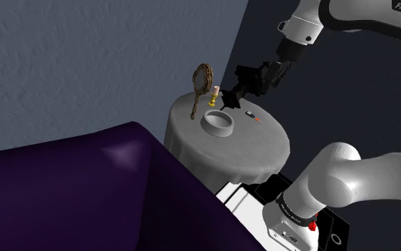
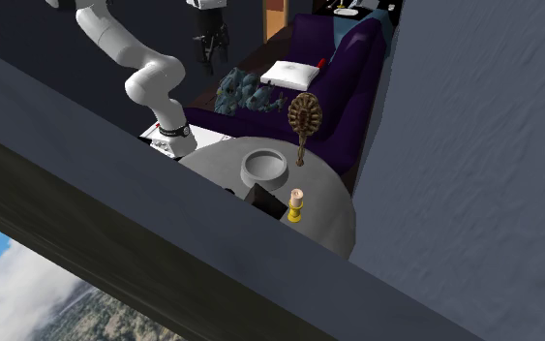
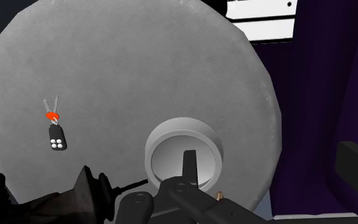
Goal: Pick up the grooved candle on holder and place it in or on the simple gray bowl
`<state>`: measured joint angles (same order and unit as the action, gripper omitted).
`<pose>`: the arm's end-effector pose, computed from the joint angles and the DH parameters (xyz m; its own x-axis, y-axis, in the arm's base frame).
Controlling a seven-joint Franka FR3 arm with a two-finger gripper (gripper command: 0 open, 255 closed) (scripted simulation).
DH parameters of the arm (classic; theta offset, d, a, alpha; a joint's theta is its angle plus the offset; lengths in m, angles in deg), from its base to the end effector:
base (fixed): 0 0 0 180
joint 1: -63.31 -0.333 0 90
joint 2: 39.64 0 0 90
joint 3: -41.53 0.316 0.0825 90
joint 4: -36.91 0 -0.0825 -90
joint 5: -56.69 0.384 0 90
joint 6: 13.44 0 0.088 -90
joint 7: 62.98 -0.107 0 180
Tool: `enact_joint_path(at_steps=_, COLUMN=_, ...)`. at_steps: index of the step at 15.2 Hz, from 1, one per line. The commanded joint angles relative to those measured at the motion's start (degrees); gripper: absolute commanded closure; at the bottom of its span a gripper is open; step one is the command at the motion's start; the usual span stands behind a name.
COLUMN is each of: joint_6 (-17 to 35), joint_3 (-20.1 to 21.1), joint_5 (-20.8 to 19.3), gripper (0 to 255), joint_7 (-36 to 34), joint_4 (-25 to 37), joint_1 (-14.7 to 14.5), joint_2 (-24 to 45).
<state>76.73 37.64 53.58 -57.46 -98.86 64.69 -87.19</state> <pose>0.2936 -0.0396 0.5968 0.9992 0.0249 0.0323 0.0247 -0.9997 0.0073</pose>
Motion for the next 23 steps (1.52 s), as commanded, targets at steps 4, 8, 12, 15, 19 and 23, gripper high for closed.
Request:
enact_joint_path(at_steps=4, joint_6=4.32, joint_3=-2.45, joint_5=-1.4, gripper=0, joint_7=2.89, joint_4=0.65, joint_1=0.15, joint_2=5.16)
enact_joint_path(at_steps=8, joint_6=9.71, joint_3=-5.61, joint_5=-2.63, gripper=0, joint_7=6.7, joint_4=2.63, joint_1=0.14, joint_2=12.72)
enact_joint_path(at_steps=12, joint_6=14.46, joint_3=-8.56, joint_5=-2.95, gripper=0, joint_7=10.62, joint_4=5.86, joint_1=-0.04, joint_2=20.92)
enact_joint_path(at_steps=15, joint_6=17.5, joint_3=-10.62, joint_5=-2.51, gripper=0, joint_7=13.7, joint_4=9.08, joint_1=-0.24, joint_2=27.4)
enact_joint_path(at_steps=19, joint_6=20.72, joint_3=-12.98, joint_5=-0.94, gripper=0, joint_7=18.06, joint_4=14.42, joint_1=-0.35, joint_2=36.38)
enact_joint_path(at_steps=23, joint_6=22.83, joint_3=-14.73, joint_5=1.66, gripper=0, joint_7=22.61, joint_4=21.0, joint_1=-0.03, joint_2=45.71)
